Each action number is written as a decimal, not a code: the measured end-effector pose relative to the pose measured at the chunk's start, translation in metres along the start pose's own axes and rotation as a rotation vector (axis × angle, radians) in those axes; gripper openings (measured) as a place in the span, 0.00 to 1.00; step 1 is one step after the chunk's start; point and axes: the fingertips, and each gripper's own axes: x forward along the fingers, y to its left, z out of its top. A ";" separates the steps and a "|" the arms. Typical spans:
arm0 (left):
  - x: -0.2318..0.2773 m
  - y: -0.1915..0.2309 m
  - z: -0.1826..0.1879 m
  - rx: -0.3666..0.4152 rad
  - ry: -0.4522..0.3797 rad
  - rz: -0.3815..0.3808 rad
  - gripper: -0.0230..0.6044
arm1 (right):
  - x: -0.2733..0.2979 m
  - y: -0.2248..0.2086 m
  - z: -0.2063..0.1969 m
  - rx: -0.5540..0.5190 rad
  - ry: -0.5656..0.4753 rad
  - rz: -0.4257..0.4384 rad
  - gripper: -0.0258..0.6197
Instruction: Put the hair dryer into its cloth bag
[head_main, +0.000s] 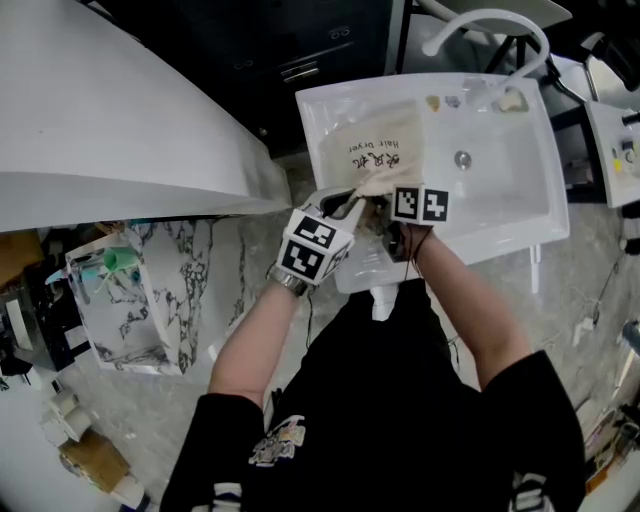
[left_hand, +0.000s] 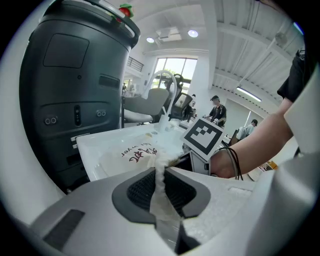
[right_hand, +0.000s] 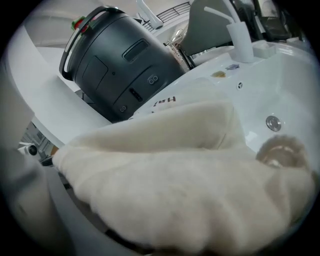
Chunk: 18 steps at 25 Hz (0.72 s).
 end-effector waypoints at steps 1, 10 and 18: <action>0.000 0.000 0.000 -0.001 -0.001 -0.003 0.11 | 0.002 0.000 0.001 -0.001 -0.005 -0.005 0.42; 0.003 0.003 -0.011 -0.040 0.017 -0.015 0.11 | 0.016 -0.011 0.000 -0.019 0.014 -0.063 0.41; 0.004 0.002 -0.018 -0.076 0.030 -0.017 0.11 | 0.022 -0.018 -0.010 -0.136 0.087 -0.129 0.42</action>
